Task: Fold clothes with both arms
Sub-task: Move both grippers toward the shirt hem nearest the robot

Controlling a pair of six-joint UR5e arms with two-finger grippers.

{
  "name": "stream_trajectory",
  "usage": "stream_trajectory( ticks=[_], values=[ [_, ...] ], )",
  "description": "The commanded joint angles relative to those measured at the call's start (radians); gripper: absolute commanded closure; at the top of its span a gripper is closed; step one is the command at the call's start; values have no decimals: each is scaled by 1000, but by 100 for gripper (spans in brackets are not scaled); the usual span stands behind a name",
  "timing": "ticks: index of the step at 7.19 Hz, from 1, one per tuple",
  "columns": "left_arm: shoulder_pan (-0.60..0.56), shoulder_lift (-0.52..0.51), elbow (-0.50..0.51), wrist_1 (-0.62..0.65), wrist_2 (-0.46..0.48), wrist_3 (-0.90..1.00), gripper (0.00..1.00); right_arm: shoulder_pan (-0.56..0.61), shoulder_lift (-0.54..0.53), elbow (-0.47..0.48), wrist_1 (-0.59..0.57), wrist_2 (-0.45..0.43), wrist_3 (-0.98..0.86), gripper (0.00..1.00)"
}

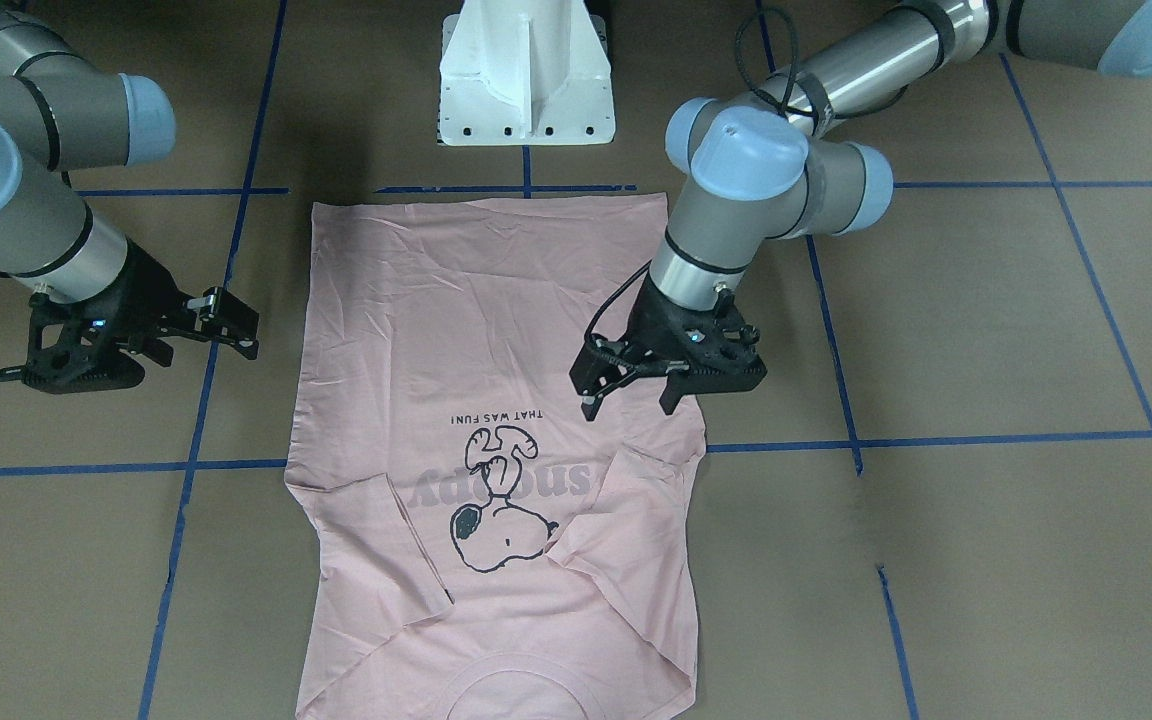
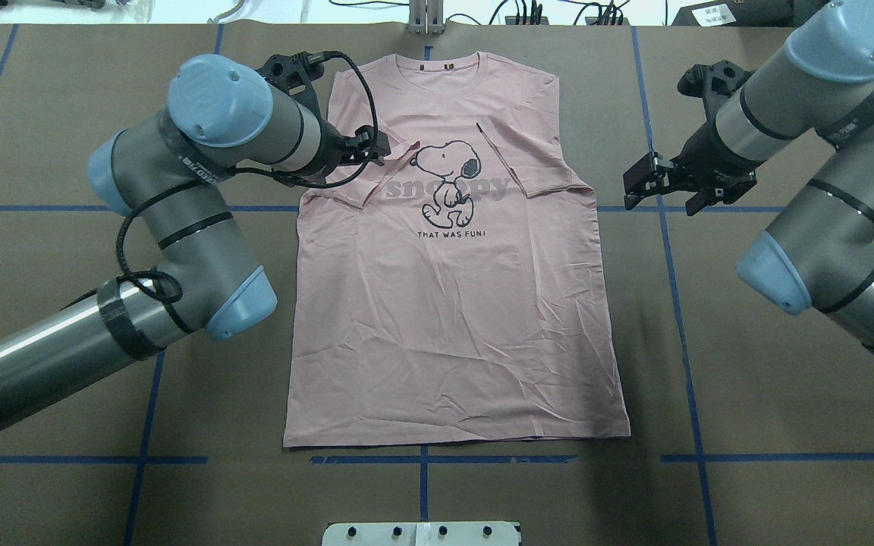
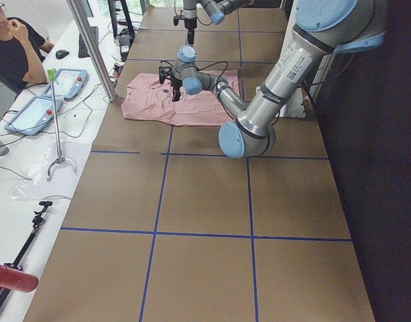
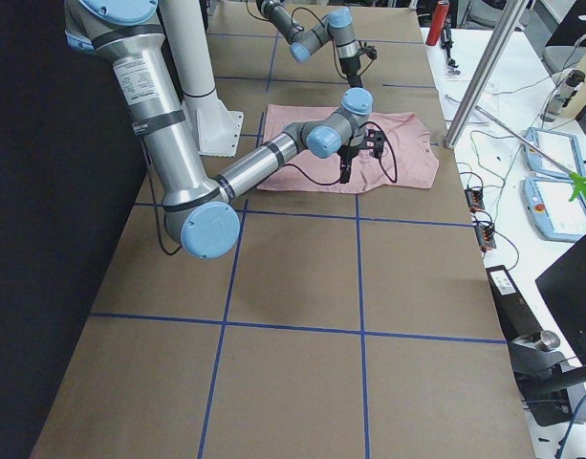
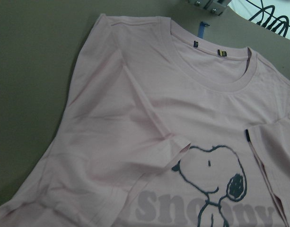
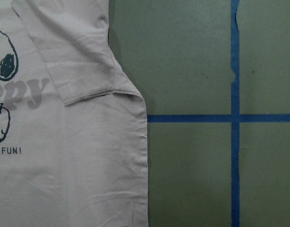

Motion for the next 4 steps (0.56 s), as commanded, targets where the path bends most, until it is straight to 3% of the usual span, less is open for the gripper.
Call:
stream_trajectory(
  ticks=[1,2,4],
  values=[
    [84,172,-265,120,0,41,0,-215,-159,39,325,-229,325,0],
    [101,198,-329,161,0,36,0,-315,-218,108,338,-311,417,0],
    [116,199,-352,198,5,31,0,-496,-281,171,332,-485,527,0]
  ],
)
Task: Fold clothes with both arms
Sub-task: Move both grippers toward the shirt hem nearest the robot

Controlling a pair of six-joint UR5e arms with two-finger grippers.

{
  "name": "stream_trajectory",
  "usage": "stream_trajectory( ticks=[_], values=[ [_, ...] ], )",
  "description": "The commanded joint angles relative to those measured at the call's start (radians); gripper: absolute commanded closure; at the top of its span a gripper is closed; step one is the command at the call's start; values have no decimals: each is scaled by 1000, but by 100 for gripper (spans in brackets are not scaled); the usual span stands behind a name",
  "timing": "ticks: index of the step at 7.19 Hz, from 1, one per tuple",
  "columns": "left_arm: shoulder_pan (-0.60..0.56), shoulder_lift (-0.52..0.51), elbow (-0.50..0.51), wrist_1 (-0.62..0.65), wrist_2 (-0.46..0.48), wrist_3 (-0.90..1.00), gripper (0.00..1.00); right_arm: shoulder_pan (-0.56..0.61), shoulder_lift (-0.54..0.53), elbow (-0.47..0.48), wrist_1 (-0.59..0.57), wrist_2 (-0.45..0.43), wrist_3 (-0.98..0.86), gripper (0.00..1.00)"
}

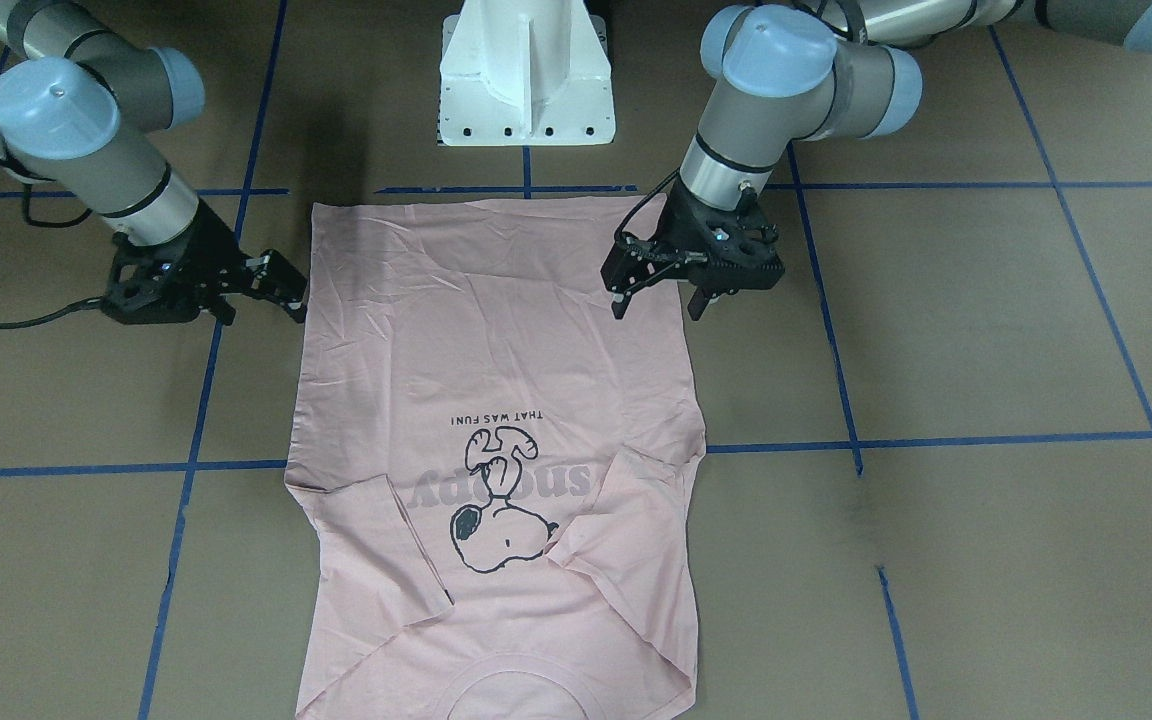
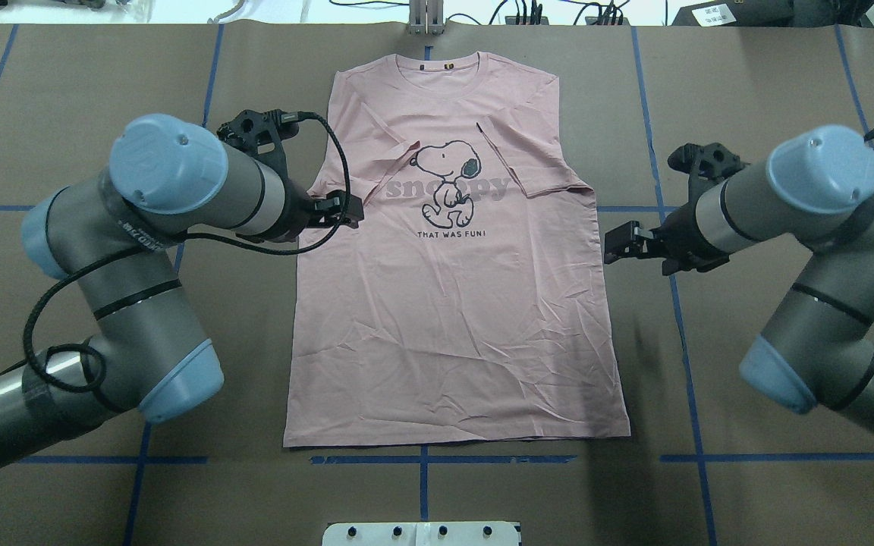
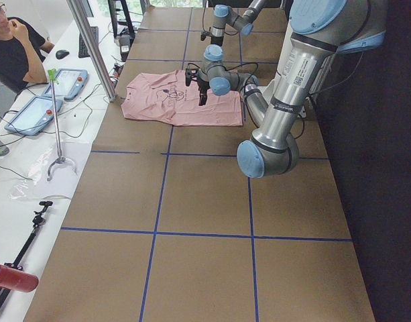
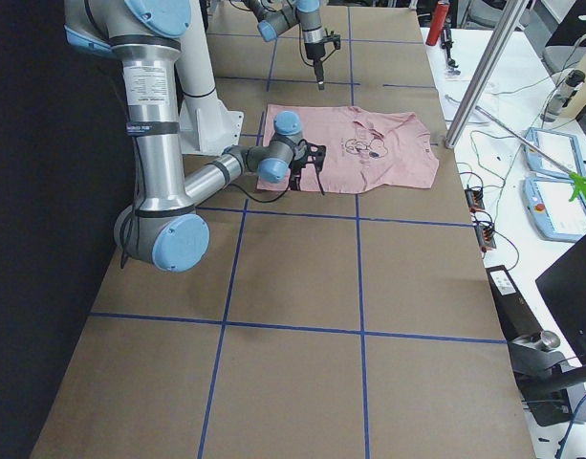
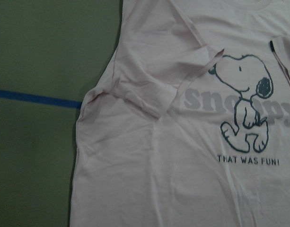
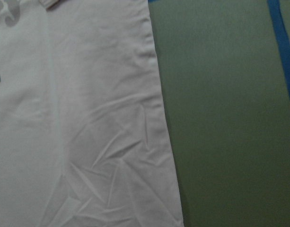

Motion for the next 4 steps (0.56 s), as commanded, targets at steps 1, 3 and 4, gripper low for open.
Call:
stream_trajectory(
  ticks=[1,3,4],
  values=[
    [10,8,-30,19,0,-5,0,-132,-40,49,-40,-114,80,0],
    [10,7,-45,19,-3,-28,0,-155,-41,73,-128,-137,80,0],
    [10,8,-45,18,-6,-30,0,-156,-39,75,-148,-137,78,0]
  ],
)
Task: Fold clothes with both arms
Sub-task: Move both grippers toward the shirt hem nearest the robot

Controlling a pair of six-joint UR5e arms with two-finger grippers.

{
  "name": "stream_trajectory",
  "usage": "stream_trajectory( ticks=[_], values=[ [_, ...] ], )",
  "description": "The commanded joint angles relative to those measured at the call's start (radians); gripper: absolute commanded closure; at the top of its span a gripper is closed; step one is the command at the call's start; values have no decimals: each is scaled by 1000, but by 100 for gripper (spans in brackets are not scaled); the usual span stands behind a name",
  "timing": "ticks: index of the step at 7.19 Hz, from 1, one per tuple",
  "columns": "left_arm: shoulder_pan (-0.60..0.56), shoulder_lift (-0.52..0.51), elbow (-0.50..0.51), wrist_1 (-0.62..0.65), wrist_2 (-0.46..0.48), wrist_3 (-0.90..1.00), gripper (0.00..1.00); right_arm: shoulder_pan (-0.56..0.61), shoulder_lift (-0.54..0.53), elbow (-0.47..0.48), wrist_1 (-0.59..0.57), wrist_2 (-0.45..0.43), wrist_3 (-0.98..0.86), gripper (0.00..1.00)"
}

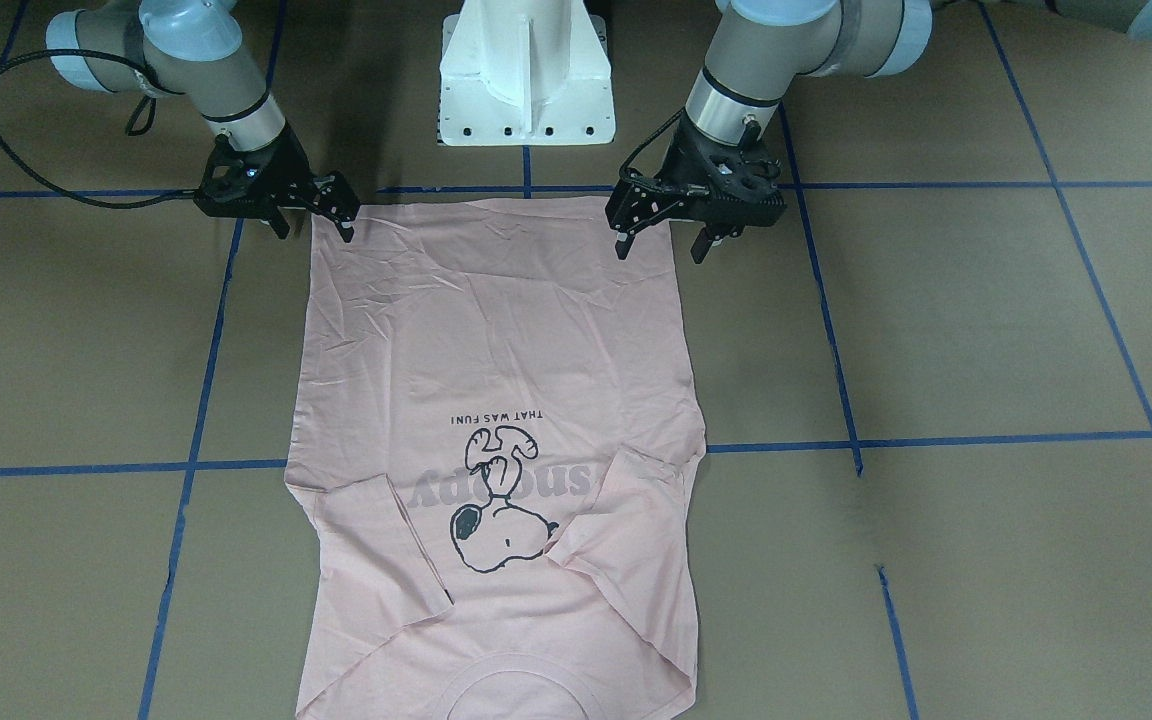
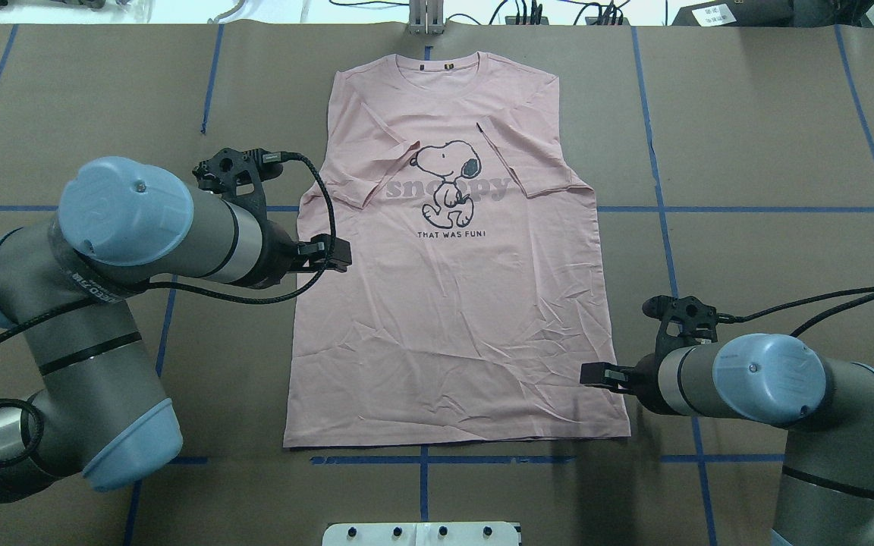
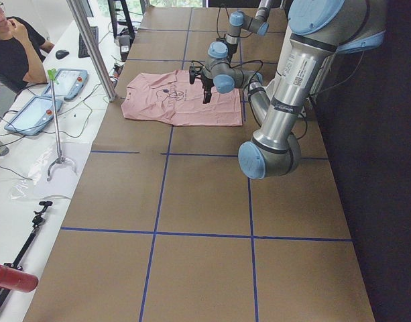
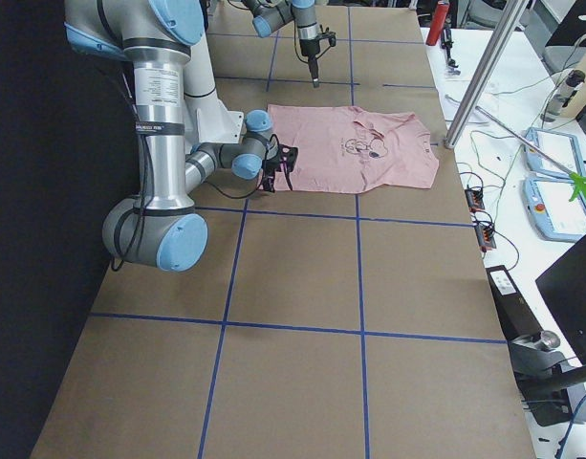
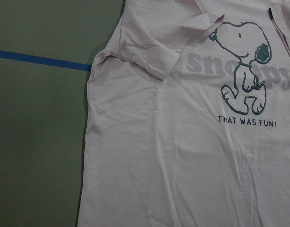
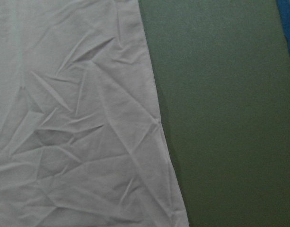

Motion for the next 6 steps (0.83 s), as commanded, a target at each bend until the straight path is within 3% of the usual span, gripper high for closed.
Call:
stream_trajectory(
  ticks=[1,4,6],
  values=[
    [0,3,-4,-1,-3,-8,0,-13,1,4,-33,-7,1,0],
    [0,4,-3,-1,-5,-8,0,-62,-1,27,-38,-7,1,0],
    [0,4,-4,-1,-6,-8,0,-75,5,40,-108,-7,1,0]
  ],
)
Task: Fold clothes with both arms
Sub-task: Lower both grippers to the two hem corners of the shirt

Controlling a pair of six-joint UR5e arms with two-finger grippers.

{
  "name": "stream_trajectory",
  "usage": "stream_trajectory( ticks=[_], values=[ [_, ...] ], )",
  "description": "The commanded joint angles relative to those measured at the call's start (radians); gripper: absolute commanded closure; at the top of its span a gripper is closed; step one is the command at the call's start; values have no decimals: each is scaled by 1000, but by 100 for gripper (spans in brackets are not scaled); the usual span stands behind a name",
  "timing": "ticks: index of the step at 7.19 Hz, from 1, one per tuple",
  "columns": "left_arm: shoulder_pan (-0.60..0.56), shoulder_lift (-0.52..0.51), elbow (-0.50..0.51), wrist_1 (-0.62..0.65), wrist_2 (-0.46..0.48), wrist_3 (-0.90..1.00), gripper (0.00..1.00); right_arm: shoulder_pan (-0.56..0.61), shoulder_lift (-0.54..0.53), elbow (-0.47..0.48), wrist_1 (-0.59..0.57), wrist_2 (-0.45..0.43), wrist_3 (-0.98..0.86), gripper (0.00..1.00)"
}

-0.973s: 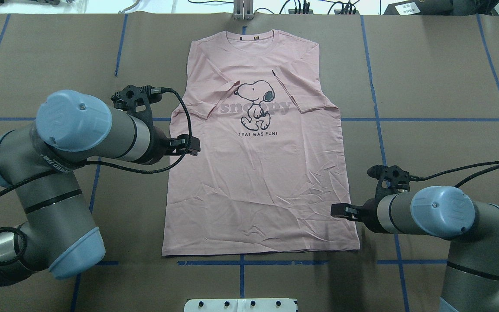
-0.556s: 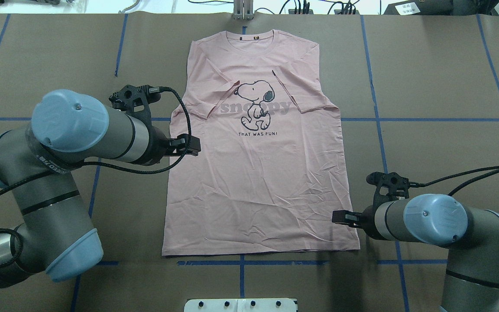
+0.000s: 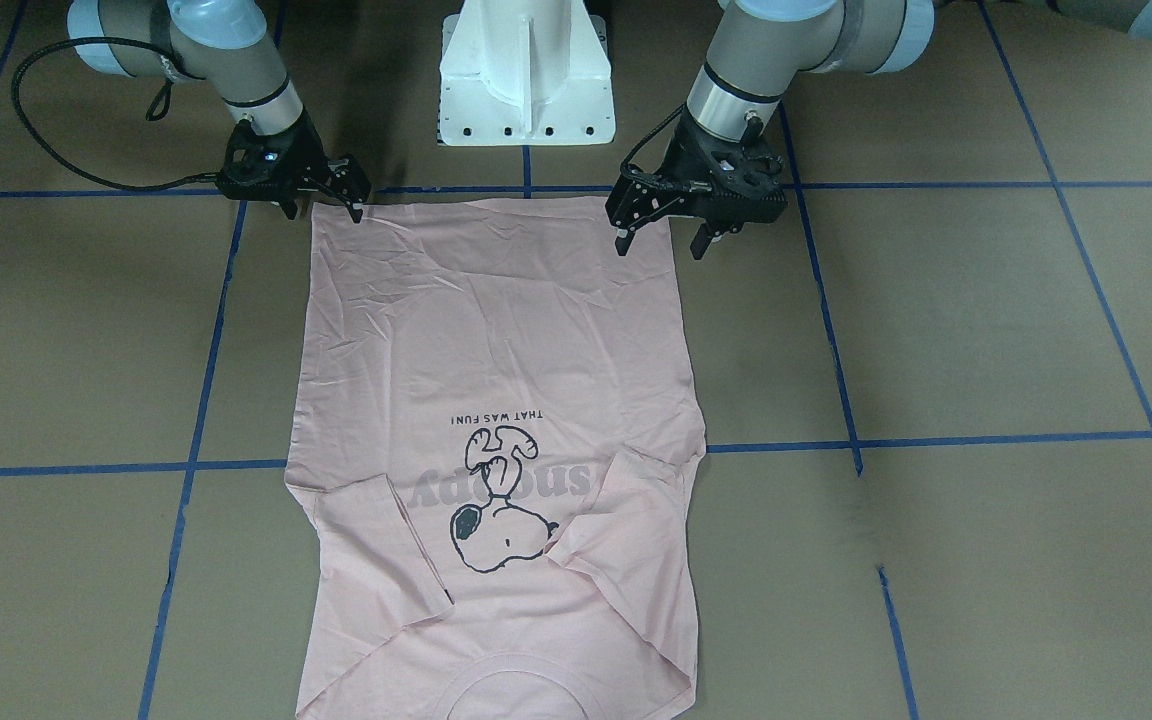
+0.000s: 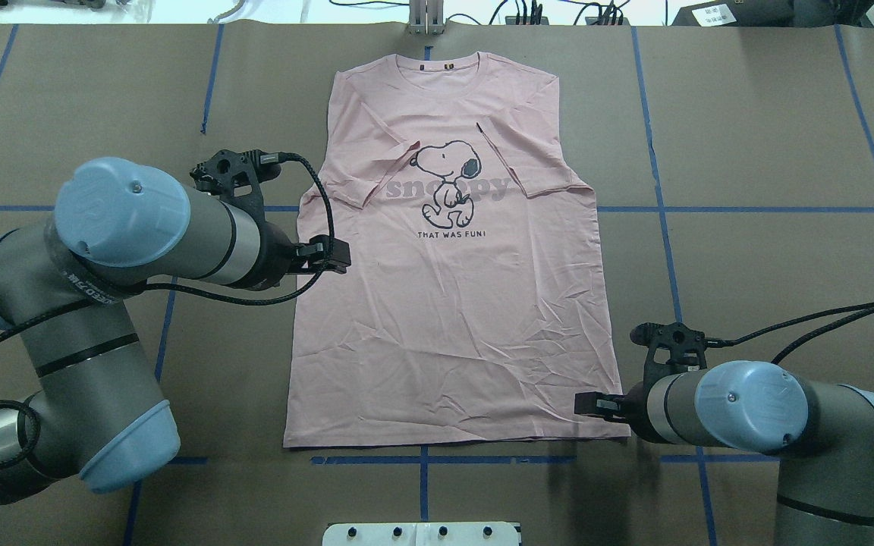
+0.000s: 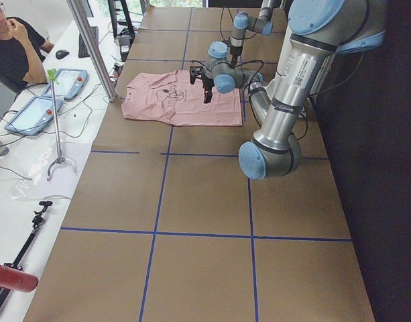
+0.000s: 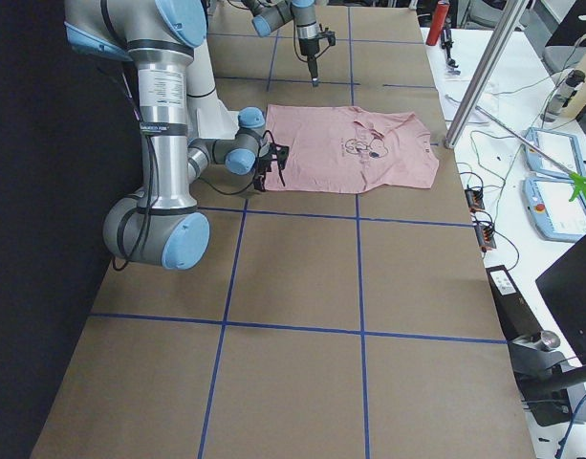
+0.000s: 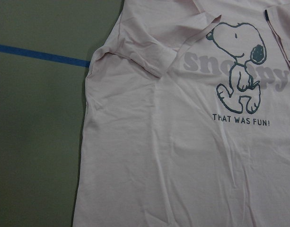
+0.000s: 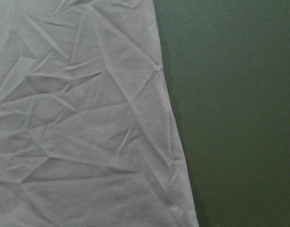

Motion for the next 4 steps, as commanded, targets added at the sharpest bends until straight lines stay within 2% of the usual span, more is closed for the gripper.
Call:
stream_trajectory(
  ticks=[1,3,4],
  values=[
    [2,0,-1,0,-1,-2,0,-10,2,7,-34,0,0,0],
    [3,0,-1,0,-1,0,0,-16,-4,-5,-34,0,-1,1],
    [3,0,-1,0,-1,-2,0,-16,-3,-5,-34,2,-1,7]
  ],
)
